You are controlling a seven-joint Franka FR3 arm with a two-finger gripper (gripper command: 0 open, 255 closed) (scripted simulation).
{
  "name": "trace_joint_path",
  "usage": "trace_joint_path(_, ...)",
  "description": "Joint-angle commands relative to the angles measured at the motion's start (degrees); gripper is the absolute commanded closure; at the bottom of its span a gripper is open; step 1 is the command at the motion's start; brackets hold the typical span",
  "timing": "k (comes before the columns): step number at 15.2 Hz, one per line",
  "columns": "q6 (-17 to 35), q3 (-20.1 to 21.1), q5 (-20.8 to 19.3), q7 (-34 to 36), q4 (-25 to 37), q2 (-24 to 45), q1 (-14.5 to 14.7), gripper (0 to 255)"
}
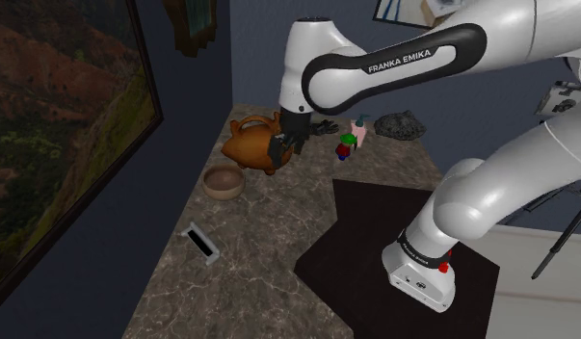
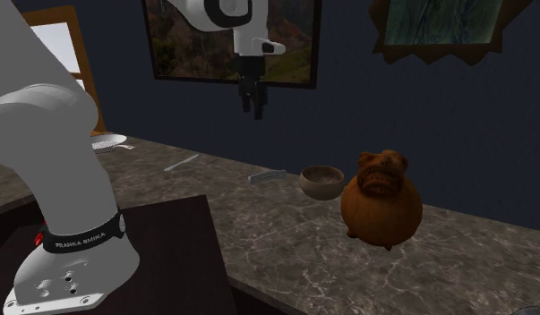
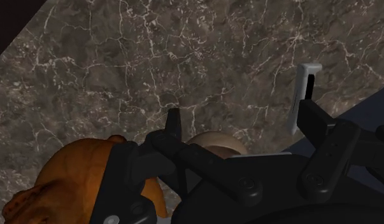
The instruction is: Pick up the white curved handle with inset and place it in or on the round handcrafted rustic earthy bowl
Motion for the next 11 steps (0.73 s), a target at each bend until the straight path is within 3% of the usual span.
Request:
trace_joint_path(1,3.64,1.82,-0.22,2.44,0.21,3.79,0.24,0)
trace_joint_path(6,10.92,5.21,-3.46,8.76,3.55,14.85,0.28,0)
trace_joint_path(11,16.56,6.57,-9.56,16.35,8.84,26.80,1.56,0)
